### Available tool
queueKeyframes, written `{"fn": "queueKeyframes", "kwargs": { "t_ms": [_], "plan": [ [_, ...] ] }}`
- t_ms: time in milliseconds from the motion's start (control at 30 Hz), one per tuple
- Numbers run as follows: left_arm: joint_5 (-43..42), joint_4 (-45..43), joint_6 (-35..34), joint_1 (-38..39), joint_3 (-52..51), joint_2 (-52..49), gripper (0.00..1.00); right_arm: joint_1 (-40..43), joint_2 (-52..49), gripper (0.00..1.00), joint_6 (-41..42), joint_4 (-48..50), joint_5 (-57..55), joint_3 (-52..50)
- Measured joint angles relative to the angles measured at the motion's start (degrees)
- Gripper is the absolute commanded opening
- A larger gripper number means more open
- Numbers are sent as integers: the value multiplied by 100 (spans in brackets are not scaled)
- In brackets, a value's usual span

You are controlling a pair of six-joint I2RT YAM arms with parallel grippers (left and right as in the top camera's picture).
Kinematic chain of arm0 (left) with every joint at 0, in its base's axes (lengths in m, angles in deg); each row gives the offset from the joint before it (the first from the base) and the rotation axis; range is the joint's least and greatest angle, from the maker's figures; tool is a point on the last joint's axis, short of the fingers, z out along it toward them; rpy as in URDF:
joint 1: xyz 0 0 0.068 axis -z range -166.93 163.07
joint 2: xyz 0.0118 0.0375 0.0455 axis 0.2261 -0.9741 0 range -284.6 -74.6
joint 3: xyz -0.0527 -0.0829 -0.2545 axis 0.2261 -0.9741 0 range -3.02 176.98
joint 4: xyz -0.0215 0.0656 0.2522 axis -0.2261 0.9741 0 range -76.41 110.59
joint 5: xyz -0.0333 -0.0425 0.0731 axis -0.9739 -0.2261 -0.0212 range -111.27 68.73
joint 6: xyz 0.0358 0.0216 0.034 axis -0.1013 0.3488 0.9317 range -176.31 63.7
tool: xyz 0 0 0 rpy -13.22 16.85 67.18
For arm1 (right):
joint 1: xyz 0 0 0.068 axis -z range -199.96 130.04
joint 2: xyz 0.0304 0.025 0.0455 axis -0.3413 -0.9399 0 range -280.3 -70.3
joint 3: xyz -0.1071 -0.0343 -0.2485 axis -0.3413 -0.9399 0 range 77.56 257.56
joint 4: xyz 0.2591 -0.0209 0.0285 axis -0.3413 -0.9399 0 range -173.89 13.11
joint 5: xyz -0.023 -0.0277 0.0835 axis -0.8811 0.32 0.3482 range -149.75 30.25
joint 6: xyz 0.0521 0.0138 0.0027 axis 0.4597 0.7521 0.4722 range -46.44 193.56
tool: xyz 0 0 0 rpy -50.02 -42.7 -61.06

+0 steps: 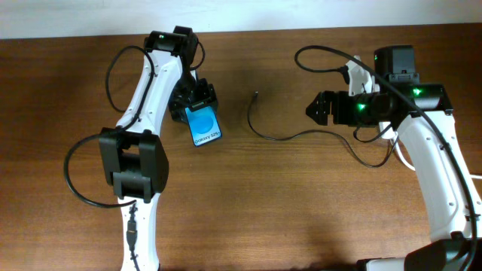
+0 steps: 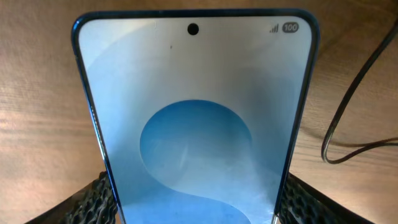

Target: Plug charger to phone and switch on socket

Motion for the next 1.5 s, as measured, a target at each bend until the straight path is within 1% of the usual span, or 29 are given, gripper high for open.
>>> {"fn": "queueKeyframes", "kwargs": {
  "t_ms": [67,167,233,367,400,500,567,633,800,867,933,1033,1067,1100,1167,1200,1267,1367,1500],
  "plan": [
    [-162,118,-295,-4,0,0,0,0,0,98,289,44,2,0],
    [-717,118,-732,-22,0,0,0,-7,0,98,820,114,2,0],
    [-1084,11,-1226,-31,0,0,0,-111,0,98,1113,315,20,-2],
    [-1768,-282,-2306,-33,2,0,0,-872,-13,99,1429,883,20,0],
    [-1930,-321,-2463,-33,2,0,0,-1034,-24,99,1569,973,-72,0],
    [-2562,-431,-2702,-33,2,0,0,-1331,-96,99,2072,1001,-459,0],
    [-2975,-422,-2758,-33,2,0,0,-1294,-103,99,2365,946,-780,0],
    [-3624,-374,-2761,-39,2,0,0,-1126,-103,99,2643,866,-1102,0],
    [-5139,-345,-2754,-37,2,0,0,-619,-103,99,2767,778,-1410,0],
    [-5455,-363,-2754,-37,2,0,0,-562,-105,99,2745,772,-1416,0],
    [-5504,-380,-2756,-37,2,0,0,-557,-109,99,2575,892,-1215,0],
    [-5305,-542,-2914,-37,2,0,0,-664,-111,99,2218,1449,-629,0],
    [-5154,-782,-3075,-37,4,0,0,-780,-114,94,2144,1574,-535,0],
    [-4994,-986,-3250,-37,7,0,0,-935,-118,91,2122,1705,-492,0],
    [-4586,-1113,-3578,-37,11,0,0,-1333,-197,88,2243,1836,-522,0],
    [-4312,-1132,-3755,-37,11,0,0,-1604,-352,88,2452,1869,-608,0],
    [-3967,-1130,-3923,-37,11,0,0,-1847,-599,87,2656,2070,-704,-2],
    [-3613,-1130,-4002,-37,11,0,0,-2131,-772,75,2824,2481,-813,-2],
    [-3526,-1128,-4006,-31,11,0,0,-2450,-791,63,2924,2752,-1073,0]
  ]
}}
